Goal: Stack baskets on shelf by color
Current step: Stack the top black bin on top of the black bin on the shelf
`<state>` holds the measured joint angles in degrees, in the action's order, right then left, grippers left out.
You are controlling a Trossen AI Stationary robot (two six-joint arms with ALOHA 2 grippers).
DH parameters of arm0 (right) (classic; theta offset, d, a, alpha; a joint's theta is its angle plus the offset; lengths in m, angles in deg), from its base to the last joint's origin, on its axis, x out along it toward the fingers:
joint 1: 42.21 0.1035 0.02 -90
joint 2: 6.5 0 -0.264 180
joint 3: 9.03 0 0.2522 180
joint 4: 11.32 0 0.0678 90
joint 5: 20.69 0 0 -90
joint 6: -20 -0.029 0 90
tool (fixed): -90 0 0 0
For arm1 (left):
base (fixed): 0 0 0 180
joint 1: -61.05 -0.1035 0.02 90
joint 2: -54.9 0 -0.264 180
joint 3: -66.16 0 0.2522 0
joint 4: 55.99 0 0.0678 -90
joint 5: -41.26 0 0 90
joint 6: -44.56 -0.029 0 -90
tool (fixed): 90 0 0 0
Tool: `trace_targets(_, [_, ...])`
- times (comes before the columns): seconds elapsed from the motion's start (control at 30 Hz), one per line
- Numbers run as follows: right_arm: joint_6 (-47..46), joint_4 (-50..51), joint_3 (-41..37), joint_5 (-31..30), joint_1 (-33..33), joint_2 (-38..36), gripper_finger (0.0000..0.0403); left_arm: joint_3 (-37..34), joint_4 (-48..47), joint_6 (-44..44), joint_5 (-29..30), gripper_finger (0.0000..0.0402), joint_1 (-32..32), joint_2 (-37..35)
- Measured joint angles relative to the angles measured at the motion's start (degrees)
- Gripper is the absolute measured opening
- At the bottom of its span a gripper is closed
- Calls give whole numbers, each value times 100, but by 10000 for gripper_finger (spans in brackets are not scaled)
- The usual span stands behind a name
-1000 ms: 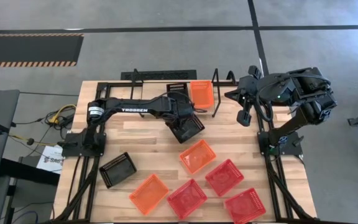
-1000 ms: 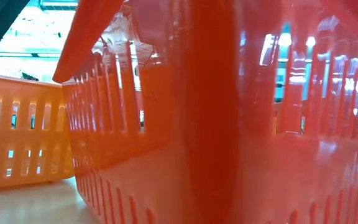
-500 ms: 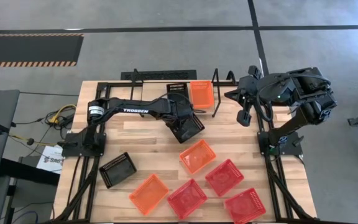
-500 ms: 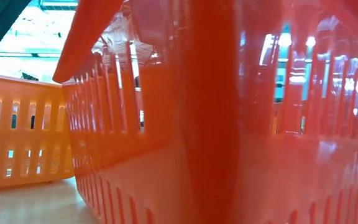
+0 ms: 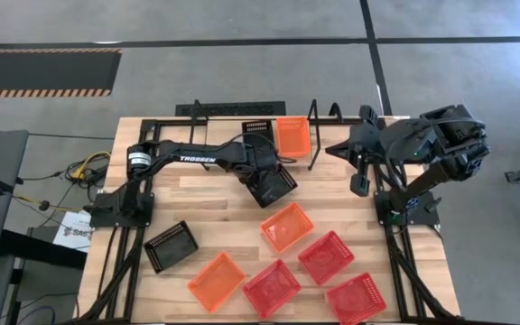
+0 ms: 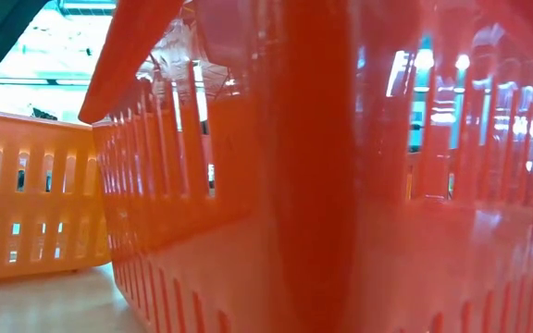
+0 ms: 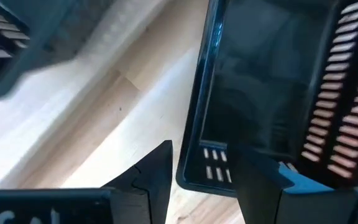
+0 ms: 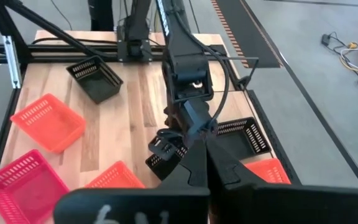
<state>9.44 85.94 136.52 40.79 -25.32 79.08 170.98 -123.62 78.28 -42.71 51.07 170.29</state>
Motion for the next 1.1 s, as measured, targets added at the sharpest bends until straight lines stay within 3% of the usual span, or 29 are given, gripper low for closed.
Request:
trace_targets(0.3, [-2,-18,0,-13,37,0,1,-266,335,59,-92,141,-31,1])
trace_targets(0.43, [0,-105,0,-13,37,0,1,-453,649,46,-498,137,-80,0])
trace_targets(0.53, [0,-152,0,-19,37,0,1,-698,888,208,-754,113,-111,0])
trace_targets(0.73, [0,-157,0,-19,37,0,1,-910,911,235,-879,11,-118,2])
trace_targets(1.1, [0,-149,0,-17,37,0,1,-45,715,307,-796,0,239,-658])
